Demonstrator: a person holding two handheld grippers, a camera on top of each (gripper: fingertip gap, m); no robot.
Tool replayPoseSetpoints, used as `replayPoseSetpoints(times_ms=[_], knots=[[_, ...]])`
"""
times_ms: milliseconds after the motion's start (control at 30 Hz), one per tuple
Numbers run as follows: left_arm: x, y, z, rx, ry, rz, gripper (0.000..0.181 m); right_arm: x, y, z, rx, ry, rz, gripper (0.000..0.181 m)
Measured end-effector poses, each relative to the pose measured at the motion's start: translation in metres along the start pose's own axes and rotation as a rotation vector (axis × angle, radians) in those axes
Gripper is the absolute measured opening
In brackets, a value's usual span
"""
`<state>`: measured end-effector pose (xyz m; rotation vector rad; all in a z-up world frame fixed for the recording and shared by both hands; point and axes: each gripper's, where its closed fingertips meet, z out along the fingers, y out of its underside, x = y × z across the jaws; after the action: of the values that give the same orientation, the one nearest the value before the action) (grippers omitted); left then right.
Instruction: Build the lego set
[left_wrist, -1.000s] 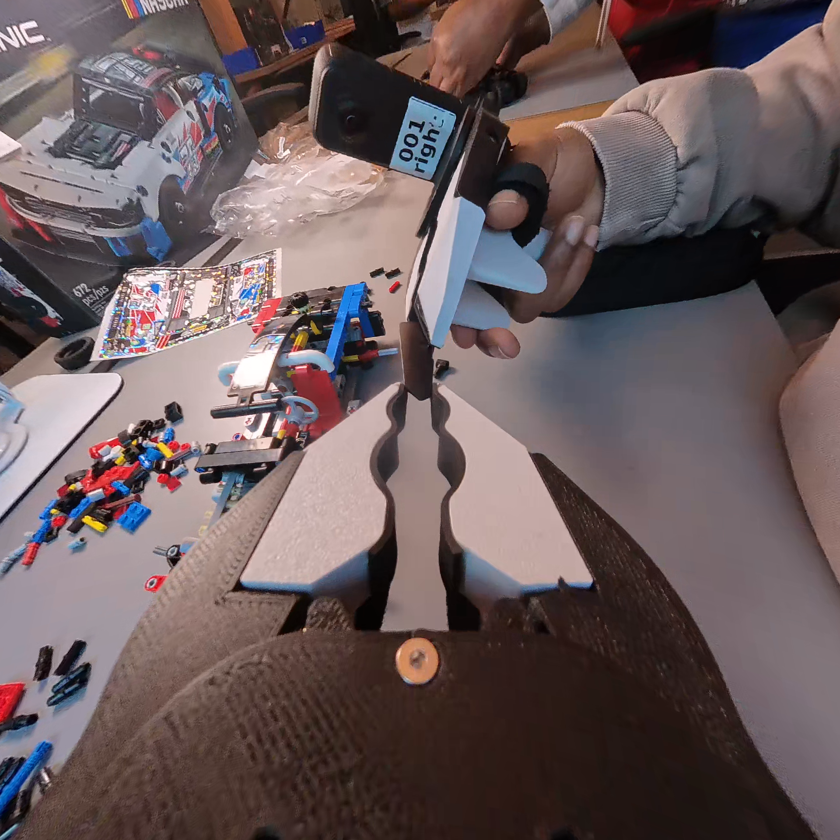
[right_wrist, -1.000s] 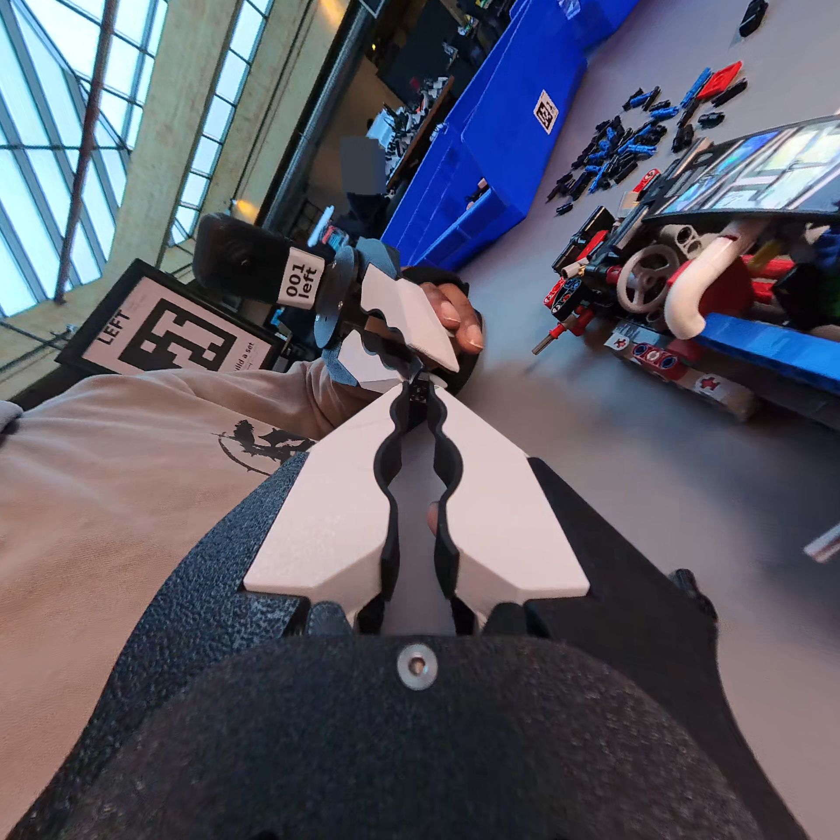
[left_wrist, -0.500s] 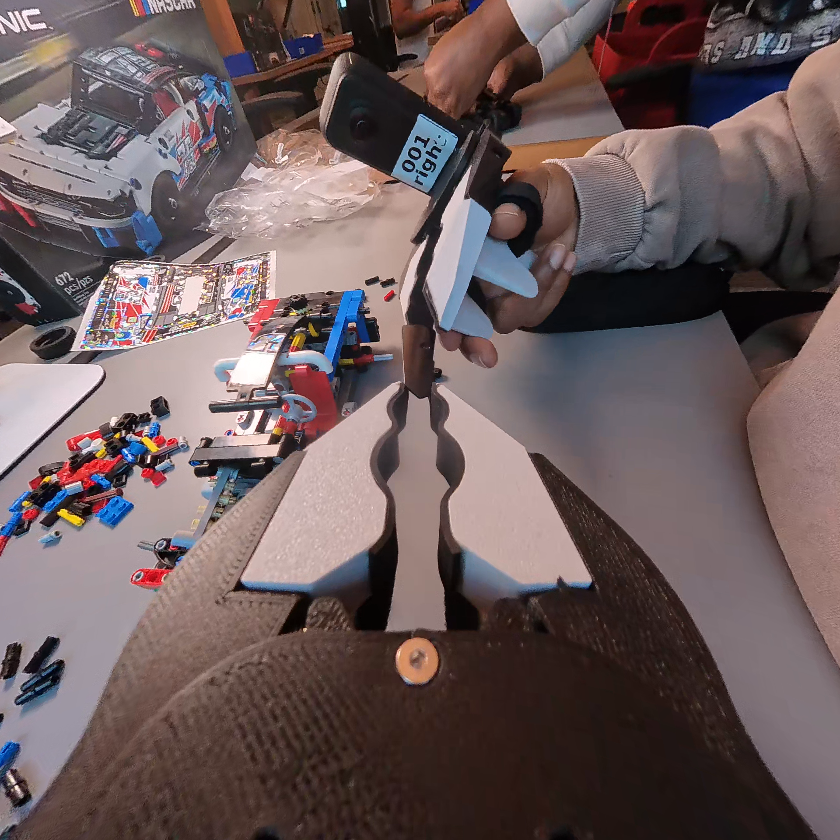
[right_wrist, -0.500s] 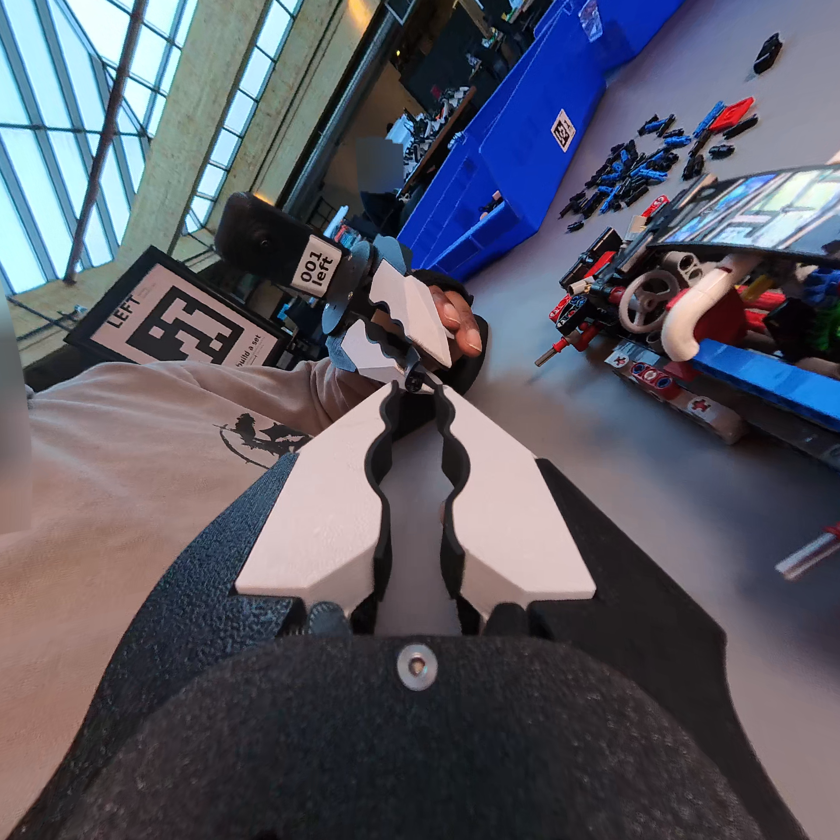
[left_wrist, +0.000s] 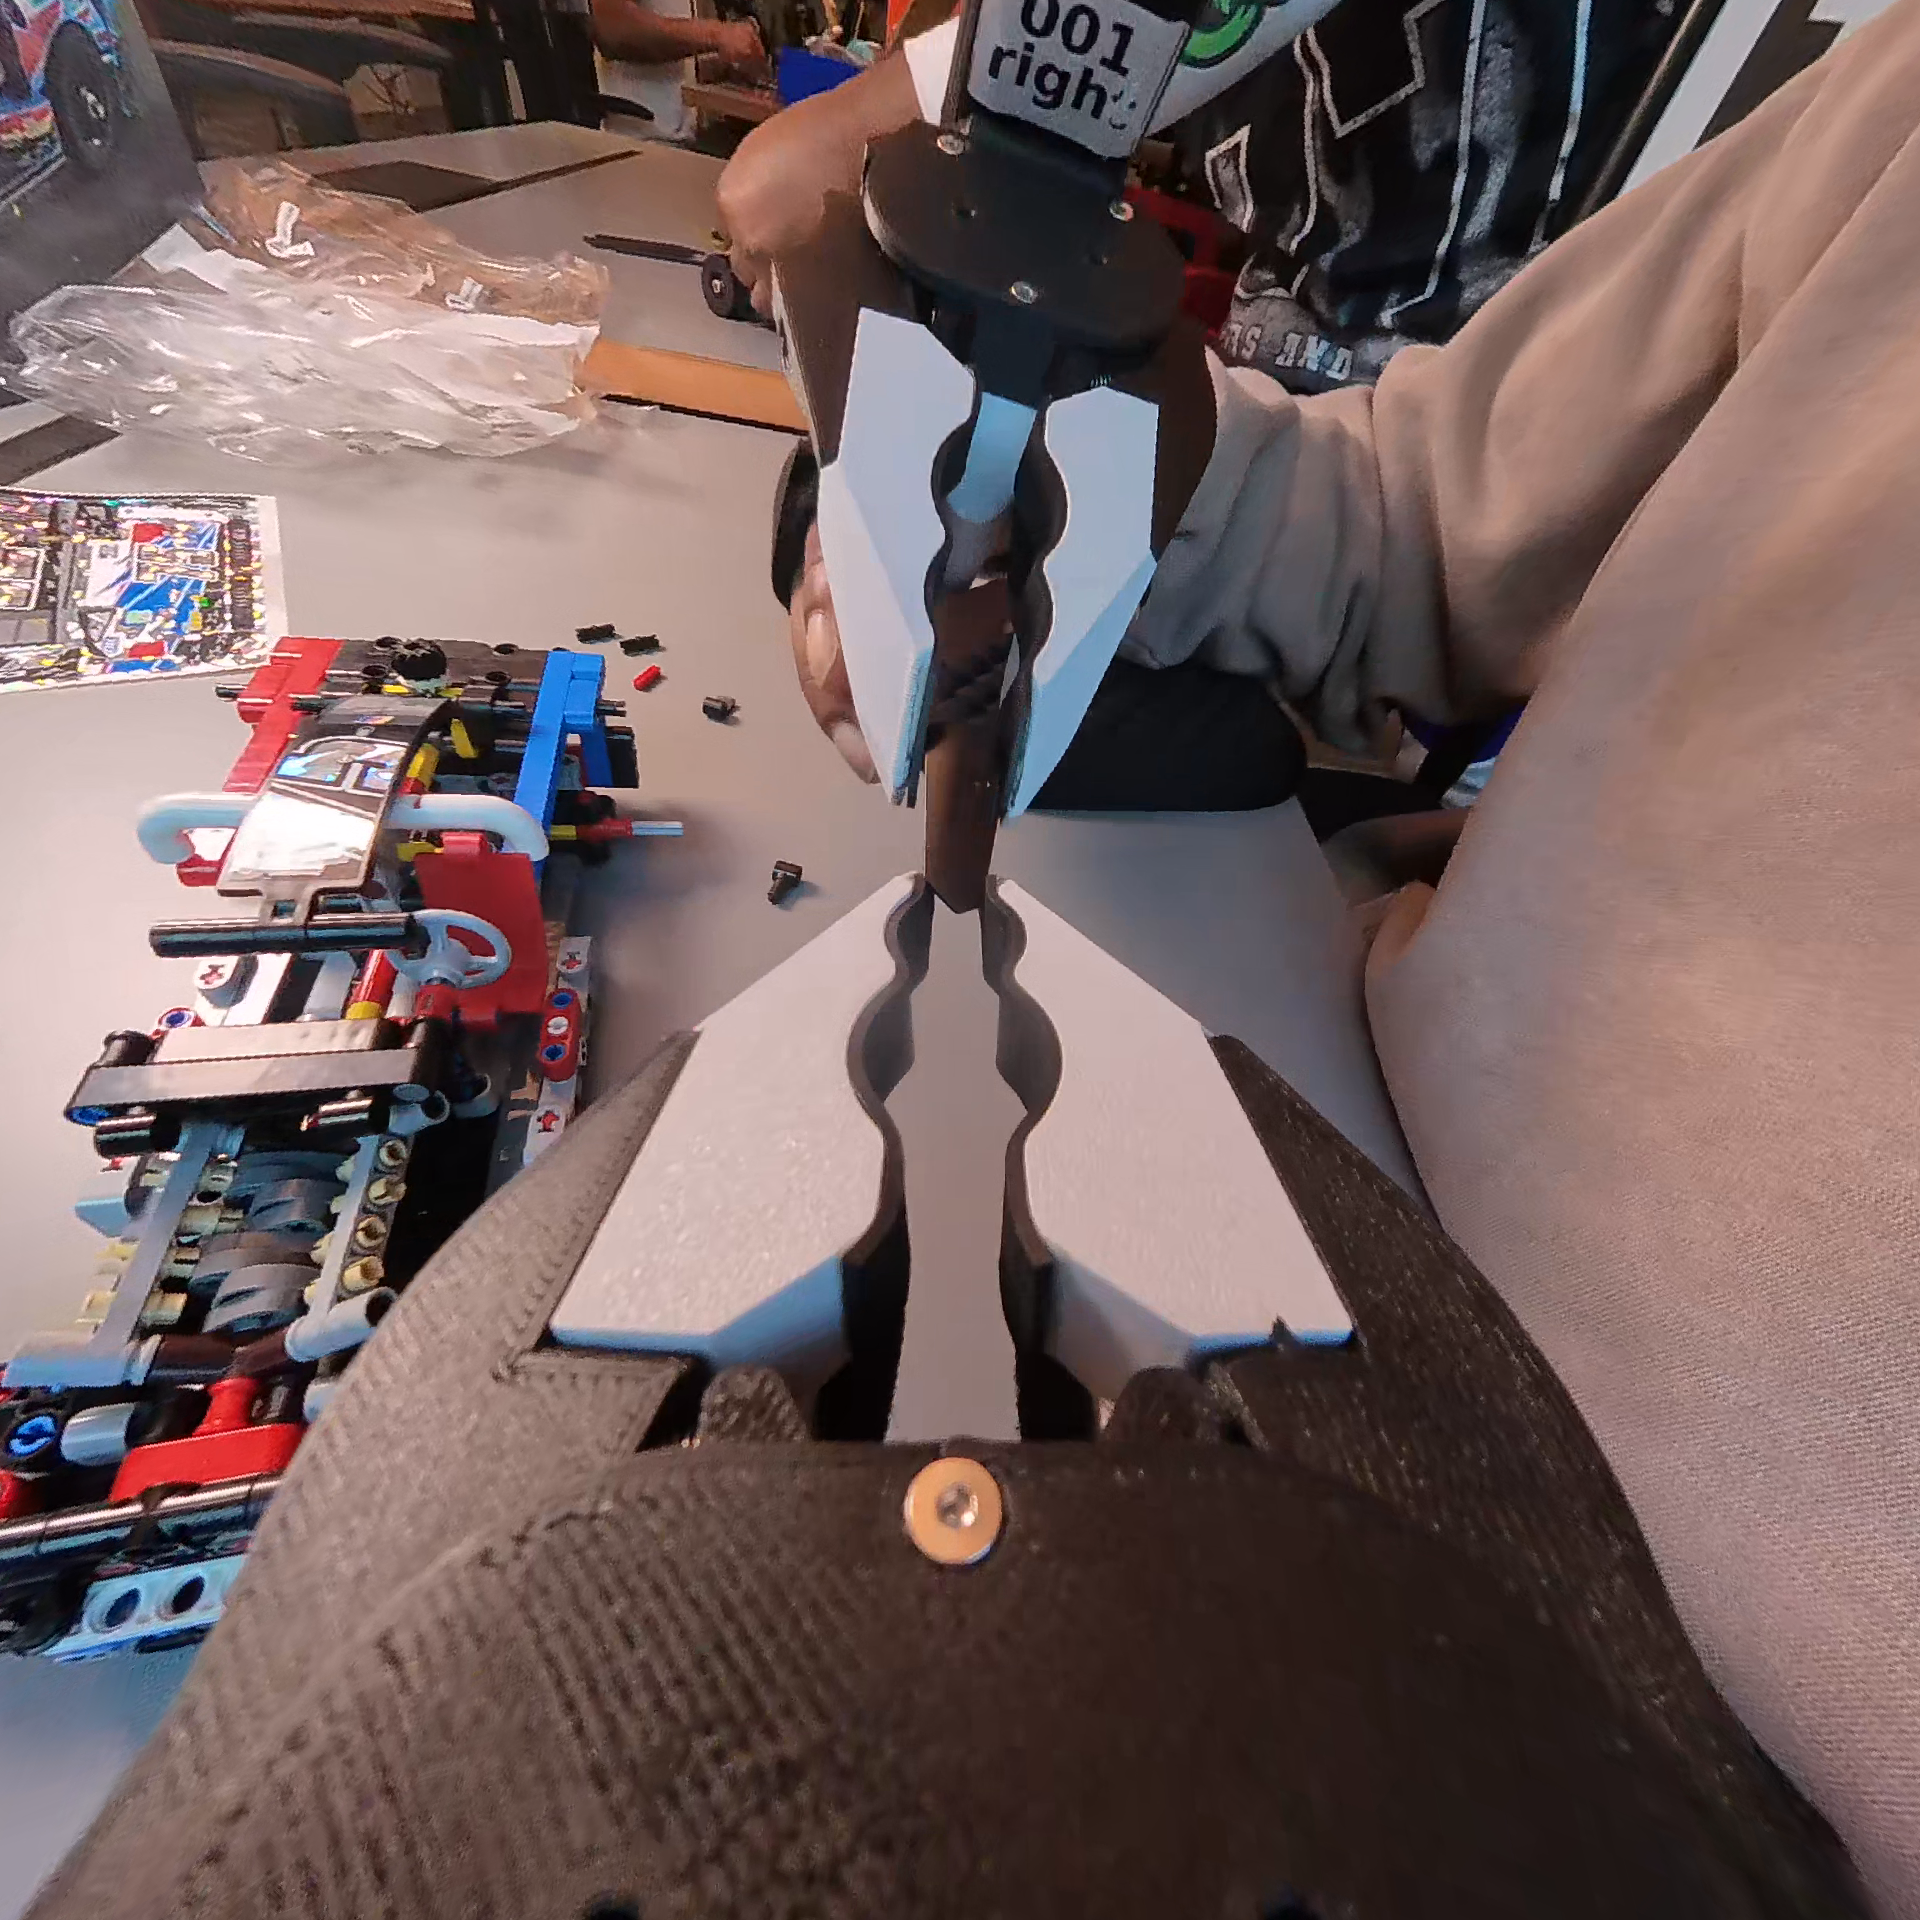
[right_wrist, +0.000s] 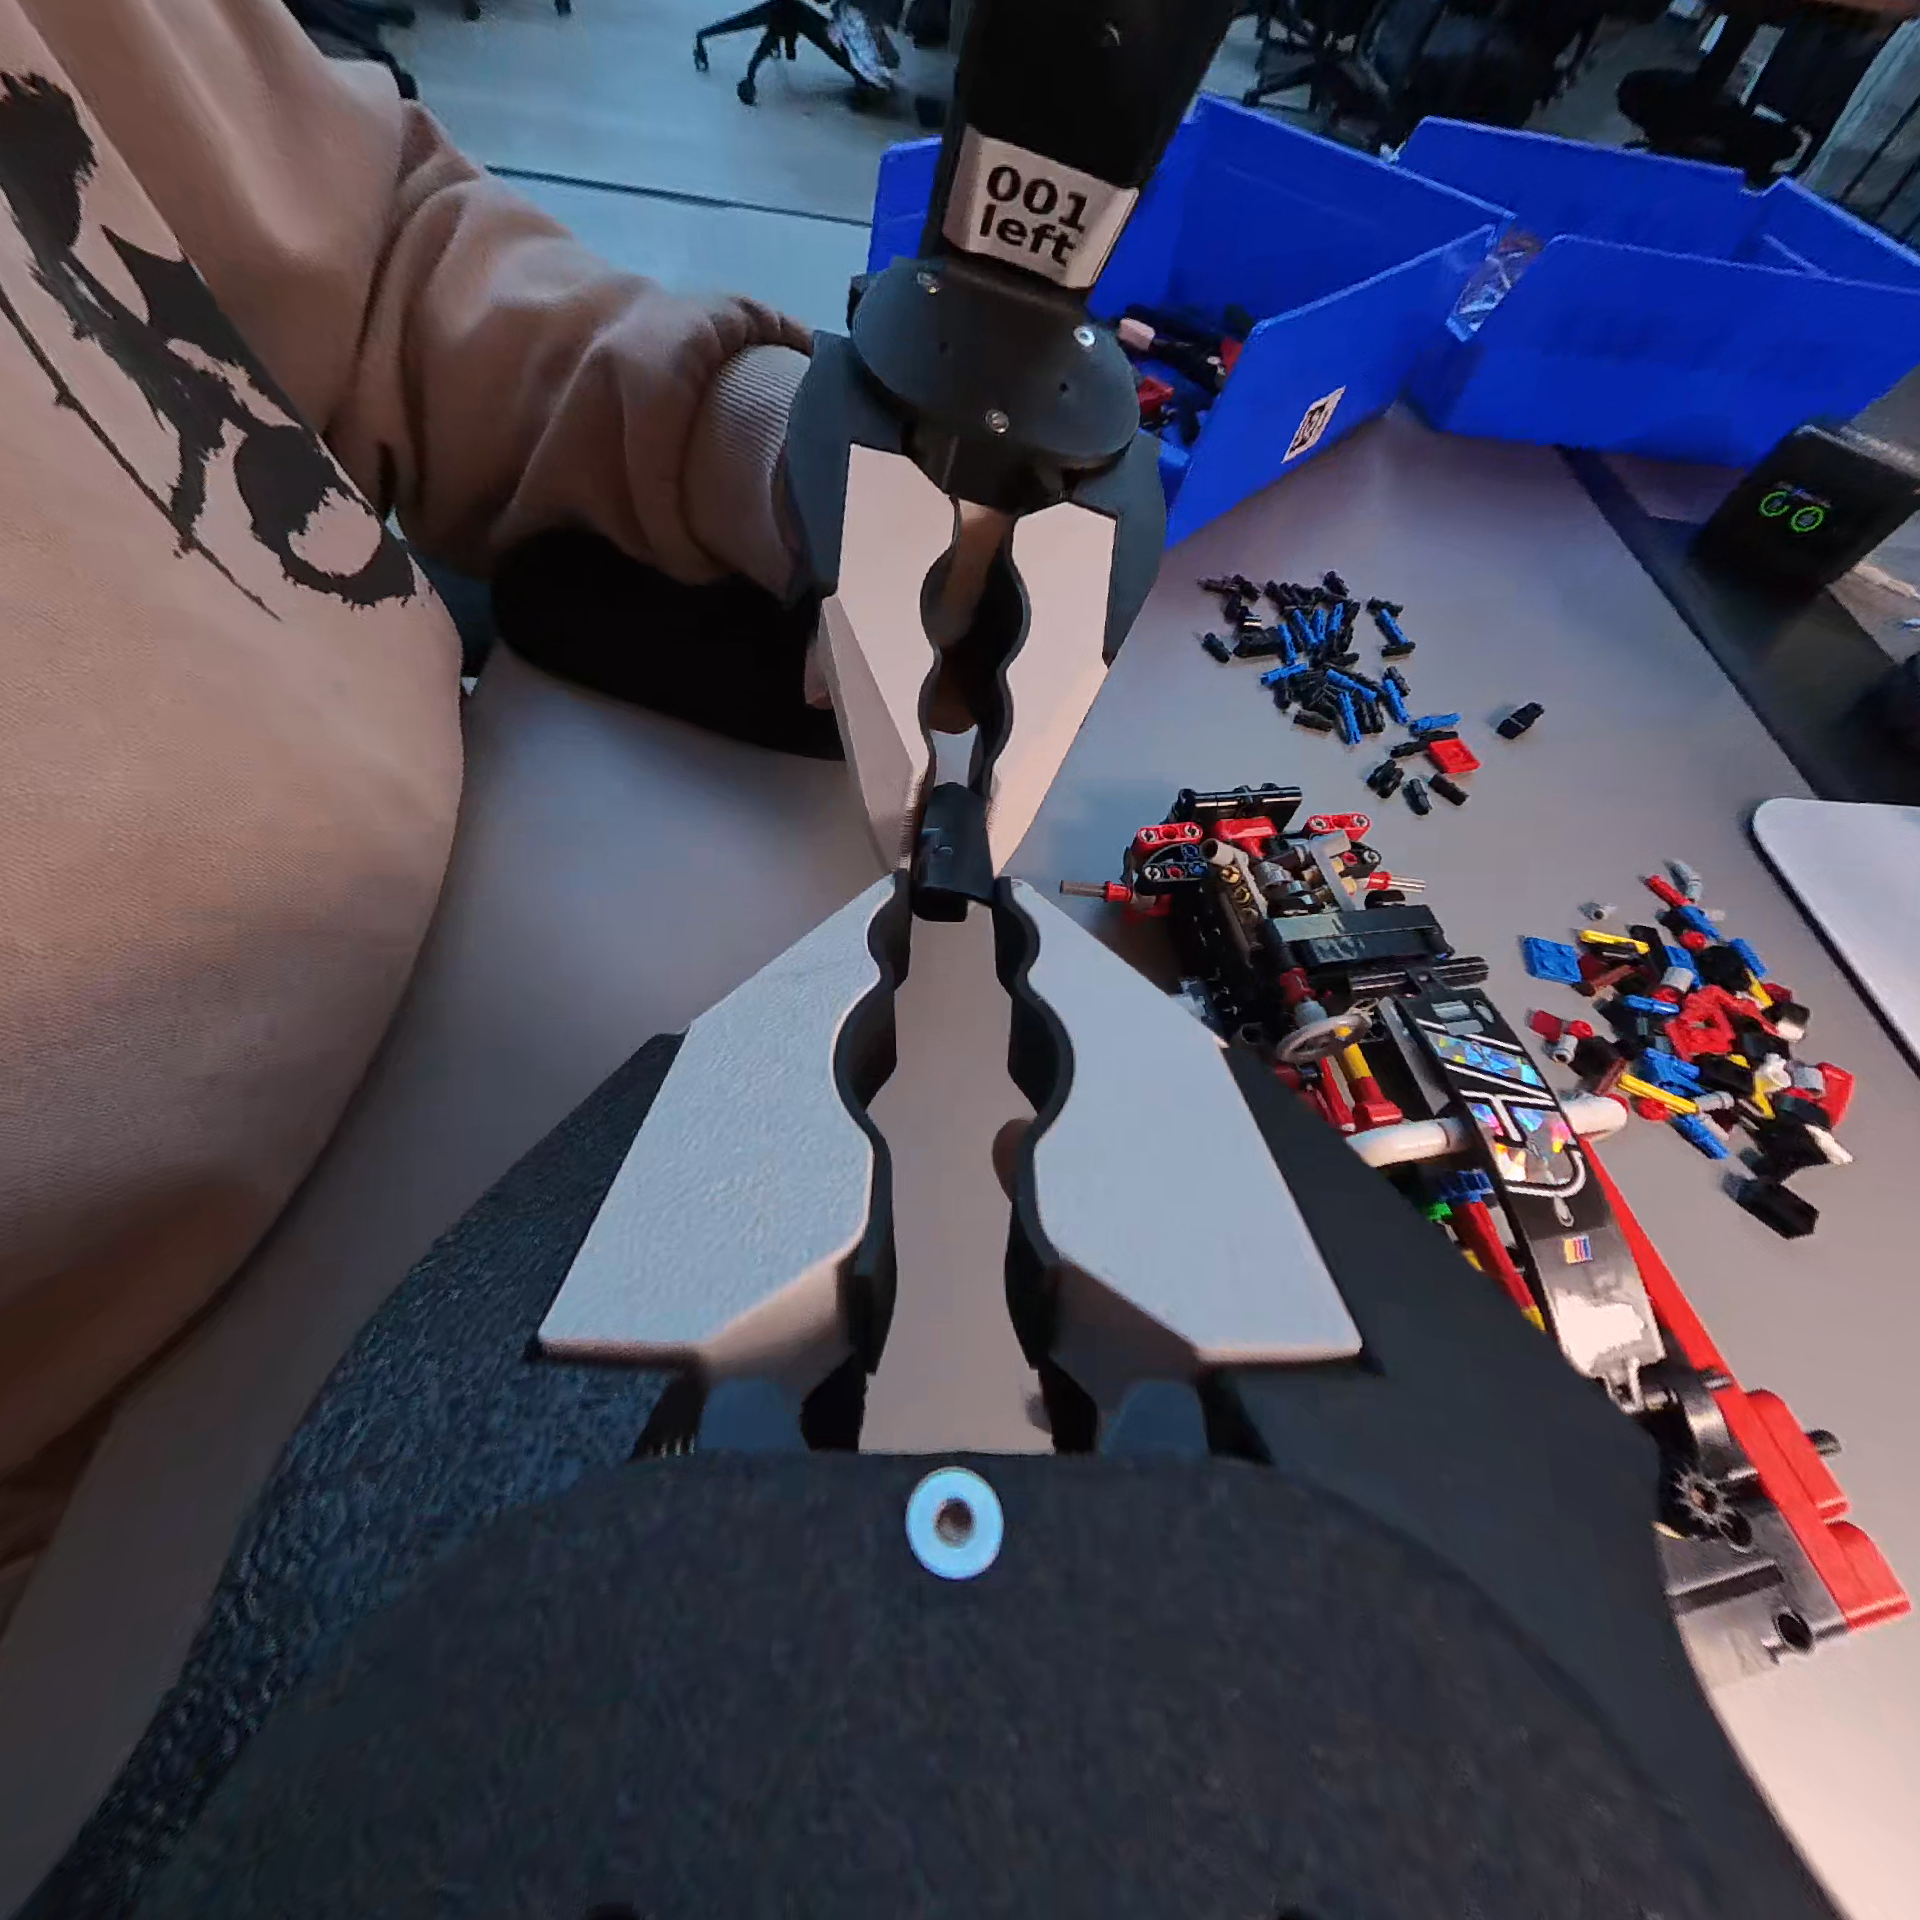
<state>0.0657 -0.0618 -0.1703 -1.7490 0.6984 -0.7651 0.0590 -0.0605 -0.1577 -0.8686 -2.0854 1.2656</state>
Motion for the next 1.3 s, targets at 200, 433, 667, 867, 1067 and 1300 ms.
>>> replayPoseSetpoints(times_ms=[200,433,667,867,1067,1300], knots=[[-0.013,-0.012,-0.006,0.111,-0.043,-0.134,0.007,0.012,-0.005,-0.002,0.053,0.168,0.090,0.013],[-0.030,-0.035,-0.020,0.368,-0.034,-0.535,0.013,0.027,-0.013,-0.014,0.147,0.567,0.047,0.013],[-0.019,-0.052,-0.013,0.493,0.084,-0.690,0.008,0.027,-0.026,-0.014,0.110,0.771,-0.148,0.013],[-0.016,-0.053,-0.015,0.452,0.116,-0.642,0.004,0.024,-0.024,-0.010,0.060,0.778,-0.229,0.013],[-0.005,-0.034,-0.016,0.177,0.176,-0.492,0.004,-0.004,-0.016,0.002,0.047,0.382,-0.117,0.018],[0.024,-0.004,-0.001,-0.226,0.274,-0.279,0.005,-0.016,-0.014,-0.004,-0.017,0.001,0.106,0.019]])
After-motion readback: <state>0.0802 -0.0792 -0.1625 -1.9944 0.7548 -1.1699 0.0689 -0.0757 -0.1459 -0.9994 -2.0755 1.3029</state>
